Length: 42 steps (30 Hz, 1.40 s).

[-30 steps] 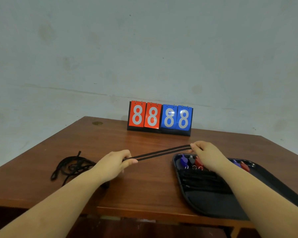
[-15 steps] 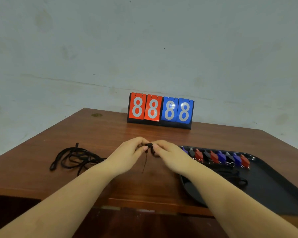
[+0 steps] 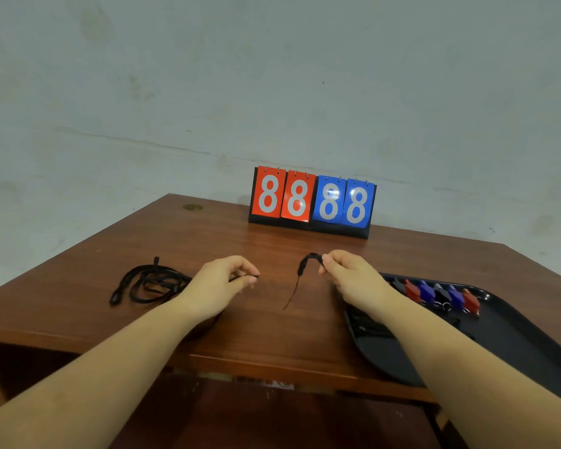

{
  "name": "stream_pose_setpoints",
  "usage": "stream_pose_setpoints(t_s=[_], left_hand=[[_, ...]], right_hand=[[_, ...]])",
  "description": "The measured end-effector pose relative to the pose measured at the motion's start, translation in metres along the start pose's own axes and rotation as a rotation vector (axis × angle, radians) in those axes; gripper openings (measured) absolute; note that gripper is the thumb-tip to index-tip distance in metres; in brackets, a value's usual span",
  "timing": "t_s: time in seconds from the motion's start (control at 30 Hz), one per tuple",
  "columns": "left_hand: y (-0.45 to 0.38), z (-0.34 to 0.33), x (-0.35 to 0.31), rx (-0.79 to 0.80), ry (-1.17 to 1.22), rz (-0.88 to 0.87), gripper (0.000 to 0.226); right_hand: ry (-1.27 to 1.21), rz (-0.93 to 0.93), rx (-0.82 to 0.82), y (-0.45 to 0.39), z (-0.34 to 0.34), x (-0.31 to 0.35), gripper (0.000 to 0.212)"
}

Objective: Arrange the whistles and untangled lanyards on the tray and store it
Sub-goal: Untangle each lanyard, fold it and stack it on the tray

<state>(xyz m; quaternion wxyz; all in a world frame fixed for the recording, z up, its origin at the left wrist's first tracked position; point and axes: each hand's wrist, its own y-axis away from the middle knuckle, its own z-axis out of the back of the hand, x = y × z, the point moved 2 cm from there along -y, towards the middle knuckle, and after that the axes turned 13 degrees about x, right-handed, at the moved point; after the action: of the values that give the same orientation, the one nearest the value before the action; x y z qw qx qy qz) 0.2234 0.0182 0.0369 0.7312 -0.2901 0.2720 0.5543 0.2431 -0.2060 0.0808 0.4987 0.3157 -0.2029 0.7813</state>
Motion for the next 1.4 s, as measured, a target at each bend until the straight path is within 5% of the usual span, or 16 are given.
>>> stream_pose_setpoints(t_s=[0.13, 0.23, 0.4, 0.67, 0.93, 1.17, 1.27, 1.4], left_hand=[[0.000, 0.005, 0.009, 0.039, -0.188, 0.144, 0.014], [0.002, 0.005, -0.009, -0.039, -0.325, 0.099, 0.026], [0.006, -0.007, -0.077, 0.010, 0.105, -0.035, 0.041], [0.022, -0.002, -0.135, -0.033, 0.501, -0.174, 0.007], [0.068, 0.009, -0.167, -0.131, 0.989, -0.300, 0.014], [0.113, -0.032, -0.145, -0.092, 1.025, -0.209, 0.013], [0.122, -0.063, -0.120, -0.032, 0.983, -0.147, 0.013], [0.126, -0.099, -0.089, 0.024, 1.040, -0.029, 0.013]], right_hand=[[0.061, 0.010, -0.011, 0.009, 0.012, 0.004, 0.031], [0.094, 0.024, -0.028, 0.014, 0.019, 0.011, 0.031], [0.182, 0.084, -0.075, 0.026, 0.030, 0.028, 0.029], [0.308, 0.150, -0.164, 0.072, 0.065, 0.070, 0.029], [0.376, 0.242, -0.143, 0.134, 0.082, 0.116, 0.029], [0.167, 0.157, 0.107, 0.151, 0.018, 0.062, 0.026], [0.007, 0.150, 0.166, 0.158, -0.020, 0.031, 0.042], [-0.274, 0.170, 0.146, 0.159, -0.067, -0.005, 0.024]])
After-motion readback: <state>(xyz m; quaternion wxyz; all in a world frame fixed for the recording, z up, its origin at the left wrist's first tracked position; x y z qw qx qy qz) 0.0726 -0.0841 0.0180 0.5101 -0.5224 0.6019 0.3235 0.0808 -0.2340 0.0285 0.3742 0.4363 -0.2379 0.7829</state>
